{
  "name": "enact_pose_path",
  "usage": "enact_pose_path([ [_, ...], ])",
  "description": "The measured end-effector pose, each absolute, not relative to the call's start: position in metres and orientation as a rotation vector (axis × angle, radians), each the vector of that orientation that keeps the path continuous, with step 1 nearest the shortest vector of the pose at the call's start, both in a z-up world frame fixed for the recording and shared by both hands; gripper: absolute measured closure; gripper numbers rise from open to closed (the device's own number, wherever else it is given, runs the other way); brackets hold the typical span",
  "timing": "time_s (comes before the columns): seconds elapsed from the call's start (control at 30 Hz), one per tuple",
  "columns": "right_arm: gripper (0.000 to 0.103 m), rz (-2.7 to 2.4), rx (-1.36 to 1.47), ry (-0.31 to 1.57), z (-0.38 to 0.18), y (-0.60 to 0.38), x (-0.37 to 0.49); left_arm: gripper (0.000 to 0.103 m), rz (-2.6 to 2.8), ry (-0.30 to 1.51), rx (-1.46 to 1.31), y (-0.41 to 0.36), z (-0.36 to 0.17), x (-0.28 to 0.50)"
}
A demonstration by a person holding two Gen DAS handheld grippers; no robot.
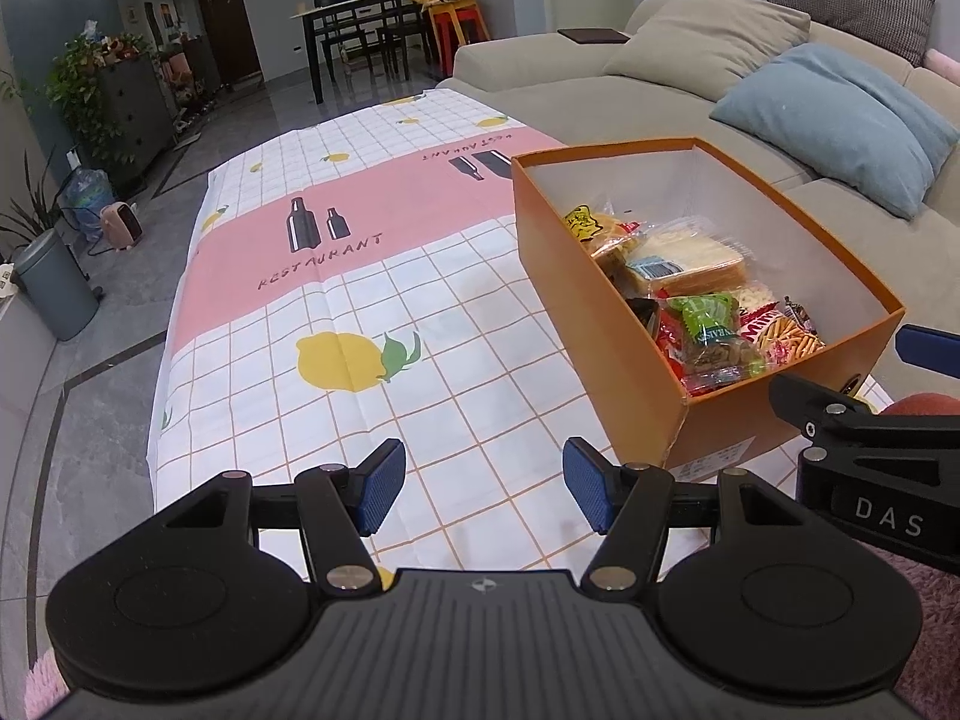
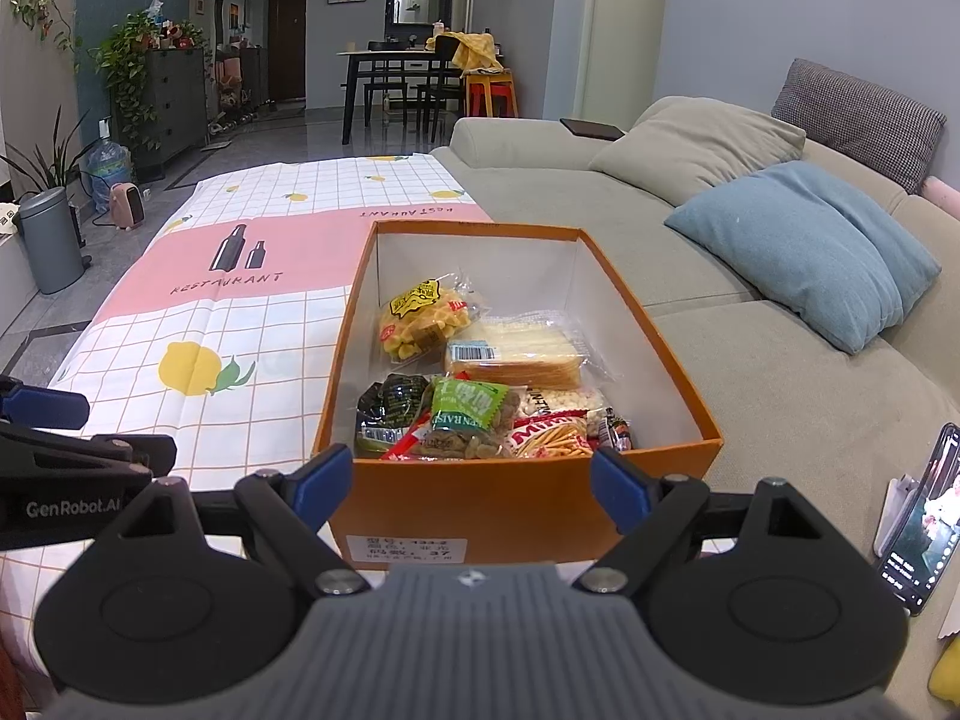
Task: Organize snacks
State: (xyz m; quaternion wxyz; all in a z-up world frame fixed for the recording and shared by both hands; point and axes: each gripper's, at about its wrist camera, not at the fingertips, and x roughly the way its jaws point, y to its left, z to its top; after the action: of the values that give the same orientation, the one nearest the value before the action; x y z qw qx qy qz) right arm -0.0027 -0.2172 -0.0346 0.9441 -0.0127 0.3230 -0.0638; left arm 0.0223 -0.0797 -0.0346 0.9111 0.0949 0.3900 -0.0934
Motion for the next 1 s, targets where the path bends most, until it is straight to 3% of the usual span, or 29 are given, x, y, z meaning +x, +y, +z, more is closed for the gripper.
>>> enact_pose_path([
  [1.0, 0.019, -0.129, -0.033, 0.662, -0.0354, -0.2166, -0.0020, 0.032, -0.190, 0.826, 0.172, -0.0827, -0.0337, 0.0219],
])
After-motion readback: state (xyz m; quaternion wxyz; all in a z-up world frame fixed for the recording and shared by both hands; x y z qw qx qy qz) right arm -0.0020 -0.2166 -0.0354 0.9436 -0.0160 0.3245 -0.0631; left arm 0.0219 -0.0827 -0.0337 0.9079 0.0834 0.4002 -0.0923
